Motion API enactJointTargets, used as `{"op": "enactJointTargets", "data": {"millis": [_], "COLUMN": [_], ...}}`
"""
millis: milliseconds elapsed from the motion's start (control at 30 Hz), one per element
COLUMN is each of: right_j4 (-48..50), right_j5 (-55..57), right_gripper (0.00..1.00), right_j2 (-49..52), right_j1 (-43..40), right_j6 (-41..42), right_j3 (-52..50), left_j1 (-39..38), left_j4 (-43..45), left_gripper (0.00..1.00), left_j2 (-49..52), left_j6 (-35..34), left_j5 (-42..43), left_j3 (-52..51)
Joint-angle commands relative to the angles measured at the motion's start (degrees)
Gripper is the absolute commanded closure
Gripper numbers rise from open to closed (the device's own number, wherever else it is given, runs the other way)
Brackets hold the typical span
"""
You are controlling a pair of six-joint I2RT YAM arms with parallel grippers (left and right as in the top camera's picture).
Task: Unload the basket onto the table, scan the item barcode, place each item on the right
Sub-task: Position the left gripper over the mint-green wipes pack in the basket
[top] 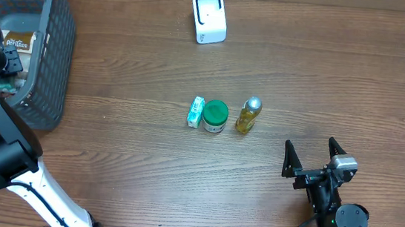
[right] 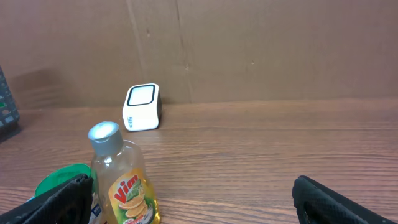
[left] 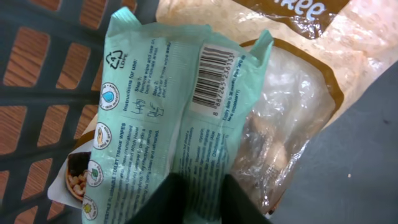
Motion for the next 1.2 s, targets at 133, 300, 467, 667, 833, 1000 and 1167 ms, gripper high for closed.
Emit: {"op": "enactJointTargets", "data": {"millis": [133,300,467,667,833,1000,1167], "right_j4": [0.3,0.3,0.3,0.3,0.3,0.3,0.3], "right_j5": [0.3,0.3,0.3,0.3,0.3,0.3,0.3], "right_gripper": [0.00,0.00,0.00,0.00,0.00,0.00,0.00], "right_j2": [-0.5,-0.5,-0.5,-0.5,-0.5,-0.5,-0.5], "right_j1": [-0.2,-0.2,-0.2,-0.2,-0.2,-0.2,-0.2], "right_j6": [-0.5,-0.5,-0.5,-0.5,-0.5,-0.5,-0.5], "right_j3": [-0.6,-0.6,-0.6,-0.6,-0.6,-0.6,-0.6], "left_j1": [0.1,0.1,-0.1,-0.2,-0.1,-0.2,-0.1], "left_j4": [-4.1,-5.3,-5.4,-5.2,-4.9,-3.4,-1.7], "left_gripper": [0.95,0.96,0.94,0.20,0.00,0.00,0.00], "left_j2": [0.8,0.8,0.6,0.3,0.9,0.9,0.9], "left_j6": [0.0,-0.2,-1.0,-1.0,2.7,4.1,5.2], "left_j5": [0.9,2.3,4.3,4.1,4.1,3.8,0.7], "left_j3": [3.9,5.8,5.9,5.8,5.0,1.9,-1.2]}}
